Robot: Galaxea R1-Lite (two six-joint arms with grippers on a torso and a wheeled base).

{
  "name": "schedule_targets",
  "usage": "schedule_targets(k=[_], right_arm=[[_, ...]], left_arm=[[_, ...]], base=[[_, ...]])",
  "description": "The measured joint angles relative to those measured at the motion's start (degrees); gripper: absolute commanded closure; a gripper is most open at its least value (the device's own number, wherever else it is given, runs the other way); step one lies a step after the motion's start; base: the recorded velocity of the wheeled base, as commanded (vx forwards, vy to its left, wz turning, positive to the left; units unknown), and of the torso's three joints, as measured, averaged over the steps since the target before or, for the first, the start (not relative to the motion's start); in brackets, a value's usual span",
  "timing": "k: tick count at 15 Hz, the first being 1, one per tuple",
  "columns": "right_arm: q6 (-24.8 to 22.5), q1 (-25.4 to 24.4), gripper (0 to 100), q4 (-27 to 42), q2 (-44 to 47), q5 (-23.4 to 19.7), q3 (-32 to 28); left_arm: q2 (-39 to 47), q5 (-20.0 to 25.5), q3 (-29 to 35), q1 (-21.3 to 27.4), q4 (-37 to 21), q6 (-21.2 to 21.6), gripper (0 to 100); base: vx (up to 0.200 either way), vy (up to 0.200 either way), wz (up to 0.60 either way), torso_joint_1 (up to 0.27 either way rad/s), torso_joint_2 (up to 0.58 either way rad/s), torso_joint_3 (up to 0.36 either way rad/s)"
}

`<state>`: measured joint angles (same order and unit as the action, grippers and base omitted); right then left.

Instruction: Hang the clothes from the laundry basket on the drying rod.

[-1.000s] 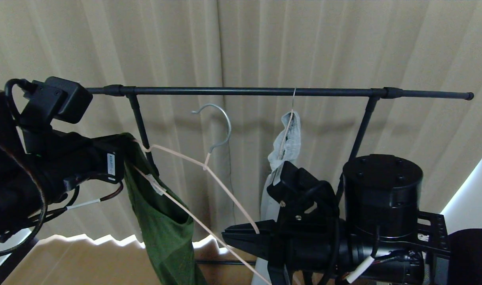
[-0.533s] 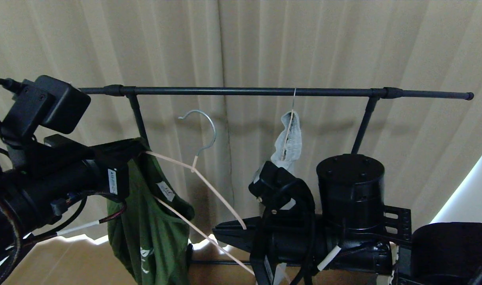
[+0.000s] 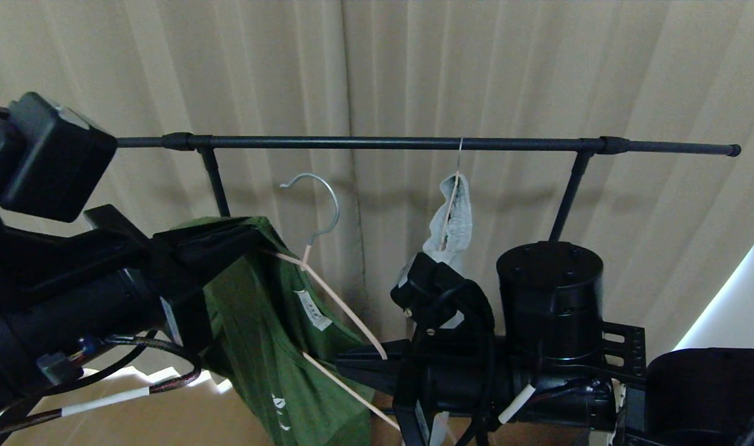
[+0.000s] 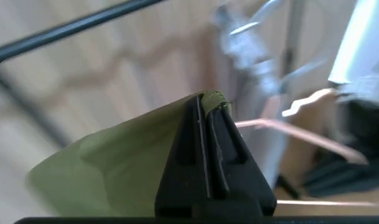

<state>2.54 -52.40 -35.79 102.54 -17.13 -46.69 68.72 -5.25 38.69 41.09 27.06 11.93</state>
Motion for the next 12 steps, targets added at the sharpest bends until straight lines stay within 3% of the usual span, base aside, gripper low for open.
schedule_targets(k=[1, 7, 10, 11, 12], right_arm=[[0.0, 0.3, 100, -0.04, -0.48, 0.0, 0.22], [0.0, 2.16, 100, -0.15, -3.74, -0.06, 0.55], [-0.09, 2.56, 100, -0.26, -5.84, -0.09, 0.37], [-0.09, 2.56, 100, -0.33, -6.38, -0.09, 0.37], [-0.09, 2.58, 100, -0.34, -7.01, -0.09, 0.37]], left_arm=[[-0.63, 1.73, -0.17, 0.27, 0.13, 0.02, 100], [-1.8, 2.24, -2.97, 1.71, 0.24, 0.78, 100], [-1.39, 2.28, -4.0, 4.94, 0.22, 0.67, 100], [-1.16, 2.3, -4.05, 5.75, 0.22, 0.57, 0], [-0.96, 2.3, -4.11, 6.19, 0.17, 0.65, 0]], base=[[0.0, 0.0, 0.0, 0.0, 0.0, 0.0], [0.0, 0.0, 0.0, 0.0, 0.0, 0.0], [0.0, 0.0, 0.0, 0.0, 0.0, 0.0], [0.0, 0.0, 0.0, 0.0, 0.0, 0.0], [0.0, 0.0, 0.0, 0.0, 0.0, 0.0]])
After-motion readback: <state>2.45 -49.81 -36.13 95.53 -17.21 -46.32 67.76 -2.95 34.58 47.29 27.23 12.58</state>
